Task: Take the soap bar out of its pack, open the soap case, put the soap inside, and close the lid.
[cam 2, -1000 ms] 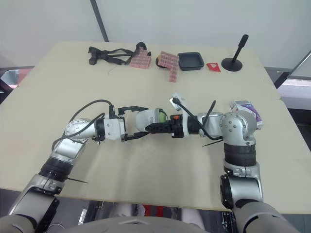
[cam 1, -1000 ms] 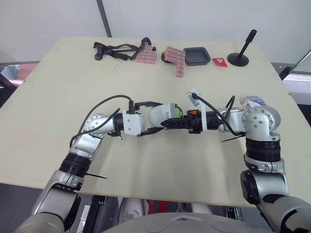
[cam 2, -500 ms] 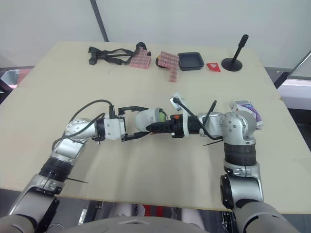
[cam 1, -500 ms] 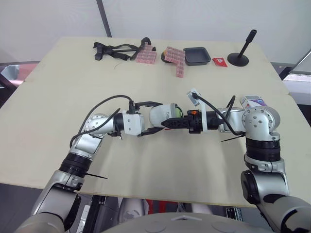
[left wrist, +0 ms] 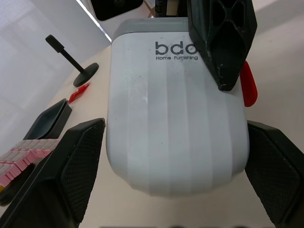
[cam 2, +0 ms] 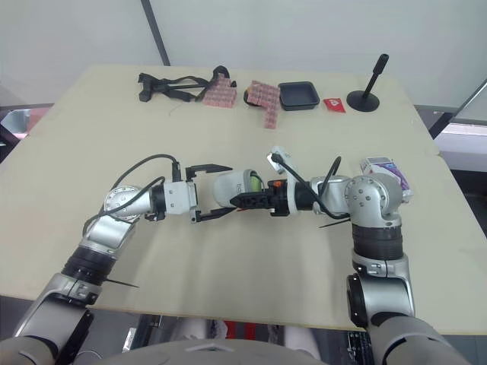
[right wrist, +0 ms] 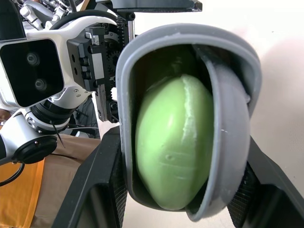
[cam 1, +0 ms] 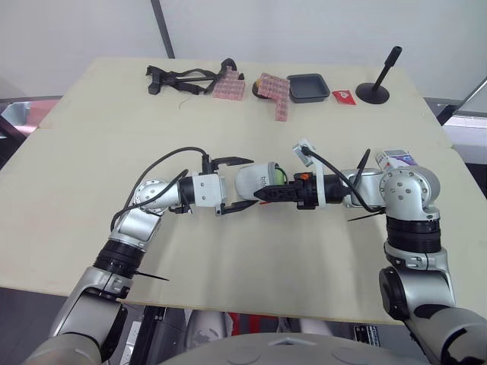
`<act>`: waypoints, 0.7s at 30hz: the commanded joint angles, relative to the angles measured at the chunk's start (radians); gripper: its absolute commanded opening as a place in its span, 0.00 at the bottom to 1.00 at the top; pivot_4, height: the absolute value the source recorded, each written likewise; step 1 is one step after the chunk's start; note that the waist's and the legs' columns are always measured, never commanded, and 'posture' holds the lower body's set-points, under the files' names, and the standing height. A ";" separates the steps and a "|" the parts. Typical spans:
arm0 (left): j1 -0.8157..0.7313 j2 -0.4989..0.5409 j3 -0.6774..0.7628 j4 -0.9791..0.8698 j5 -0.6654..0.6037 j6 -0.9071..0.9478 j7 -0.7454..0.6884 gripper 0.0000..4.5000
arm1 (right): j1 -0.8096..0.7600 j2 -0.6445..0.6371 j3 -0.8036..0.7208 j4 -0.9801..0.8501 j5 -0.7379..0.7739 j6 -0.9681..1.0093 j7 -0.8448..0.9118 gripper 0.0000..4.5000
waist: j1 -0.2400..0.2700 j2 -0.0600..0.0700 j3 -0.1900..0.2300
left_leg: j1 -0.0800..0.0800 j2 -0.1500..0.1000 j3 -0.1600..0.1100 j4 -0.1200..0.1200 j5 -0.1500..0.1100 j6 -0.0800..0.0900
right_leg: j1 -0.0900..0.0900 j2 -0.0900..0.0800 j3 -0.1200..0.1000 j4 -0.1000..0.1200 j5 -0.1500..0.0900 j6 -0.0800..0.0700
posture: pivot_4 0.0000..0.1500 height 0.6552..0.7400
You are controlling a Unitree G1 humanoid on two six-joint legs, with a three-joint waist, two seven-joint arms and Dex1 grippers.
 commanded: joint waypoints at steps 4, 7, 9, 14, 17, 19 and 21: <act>-0.013 0.073 0.035 -0.010 -0.094 0.066 -0.093 1.00 | 0.002 -0.041 0.009 -0.039 0.022 -0.012 0.025 0.46 | 0.000 0.000 0.000 | 0.000 0.000 0.000 0.000 0.000 0.000 | 0.000 0.000 0.000 0.000 0.000 0.000 | 1.00 1.00; -0.019 0.114 0.034 -0.004 -0.123 0.145 -0.145 1.00 | -0.006 -0.108 0.066 -0.057 0.002 -0.052 0.055 0.46 | 0.000 0.000 0.000 | 0.001 0.000 0.000 -0.001 0.000 0.000 | 0.000 0.000 0.000 0.000 0.000 0.000 | 1.00 1.00; -0.023 0.132 0.037 -0.014 -0.155 0.224 -0.177 1.00 | -0.015 -0.170 0.122 -0.072 -0.024 -0.099 0.086 0.46 | 0.001 0.000 0.000 | 0.001 0.000 0.000 -0.001 0.000 0.000 | 0.000 0.000 0.000 0.000 0.000 0.000 | 1.00 1.00; -0.059 0.166 0.023 -0.079 -0.232 0.514 -0.251 1.00 | -0.064 -0.360 0.315 -0.119 -0.149 -0.298 0.229 0.46 | 0.001 0.000 0.000 | 0.001 0.000 0.001 -0.002 0.000 0.000 | 0.000 0.000 0.000 -0.001 0.000 0.000 | 1.00 1.00; -0.140 0.150 0.020 -0.139 -0.304 0.769 -0.243 1.00 | -0.143 -0.463 0.437 -0.149 -0.238 -0.405 0.332 0.46 | 0.001 0.001 0.001 | 0.000 0.000 0.001 -0.002 0.000 -0.001 | 0.000 0.000 0.004 -0.001 0.000 0.000 | 1.00 1.00; -0.183 0.140 0.015 -0.177 -0.337 0.903 -0.234 1.00 | -0.183 -0.519 0.516 -0.160 -0.305 -0.477 0.395 0.46 | 0.002 0.001 0.001 | 0.000 0.000 0.001 -0.002 0.000 -0.001 | 0.000 0.001 0.005 -0.001 0.000 0.000 | 1.00 1.00; -0.216 0.134 0.008 -0.201 -0.354 1.021 -0.209 1.00 | -0.210 -0.549 0.565 -0.165 -0.347 -0.522 0.441 0.46 | 0.002 0.001 0.001 | -0.002 0.000 0.001 -0.002 0.000 -0.001 | 0.002 0.001 0.006 -0.002 0.000 0.000 | 1.00 1.00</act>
